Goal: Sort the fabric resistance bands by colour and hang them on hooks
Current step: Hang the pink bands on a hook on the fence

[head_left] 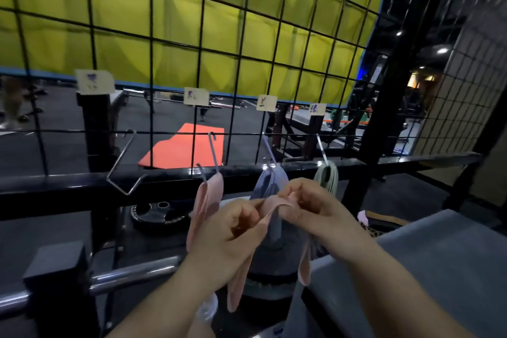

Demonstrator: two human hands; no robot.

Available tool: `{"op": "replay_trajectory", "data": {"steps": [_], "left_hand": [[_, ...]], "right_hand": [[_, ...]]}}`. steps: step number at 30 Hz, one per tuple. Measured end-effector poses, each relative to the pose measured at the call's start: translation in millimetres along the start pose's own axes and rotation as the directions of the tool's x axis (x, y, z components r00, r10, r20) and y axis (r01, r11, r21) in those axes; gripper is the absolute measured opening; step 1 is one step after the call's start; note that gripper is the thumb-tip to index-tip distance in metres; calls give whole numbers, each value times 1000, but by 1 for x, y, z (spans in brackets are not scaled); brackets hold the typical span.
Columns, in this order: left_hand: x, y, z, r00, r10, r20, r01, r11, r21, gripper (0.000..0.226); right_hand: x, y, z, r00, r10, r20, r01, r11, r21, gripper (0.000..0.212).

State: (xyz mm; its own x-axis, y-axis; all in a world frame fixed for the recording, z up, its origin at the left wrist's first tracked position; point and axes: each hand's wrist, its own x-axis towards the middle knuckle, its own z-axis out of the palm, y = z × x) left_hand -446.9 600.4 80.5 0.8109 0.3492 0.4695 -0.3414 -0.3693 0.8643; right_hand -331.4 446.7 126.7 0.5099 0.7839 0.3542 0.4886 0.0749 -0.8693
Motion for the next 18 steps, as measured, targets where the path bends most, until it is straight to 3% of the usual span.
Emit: {"op": "replay_trajectory", "data": {"steps": [10,14,18], "left_hand": [[-11,18,-46,965,59,-256,-68,997,-28,2],[-13,25,-57,930,88,-356,-80,996,38,7],[-10,28,-65,881,95,-464,-97,995,19,6]], "right_hand": [[34,-14,49,999,-26,42,25,999,26,30],[45,-21,62,998,-52,23,50,996,78,22],[55,-29,72,998,-65,21,63,995,82,34]]}}
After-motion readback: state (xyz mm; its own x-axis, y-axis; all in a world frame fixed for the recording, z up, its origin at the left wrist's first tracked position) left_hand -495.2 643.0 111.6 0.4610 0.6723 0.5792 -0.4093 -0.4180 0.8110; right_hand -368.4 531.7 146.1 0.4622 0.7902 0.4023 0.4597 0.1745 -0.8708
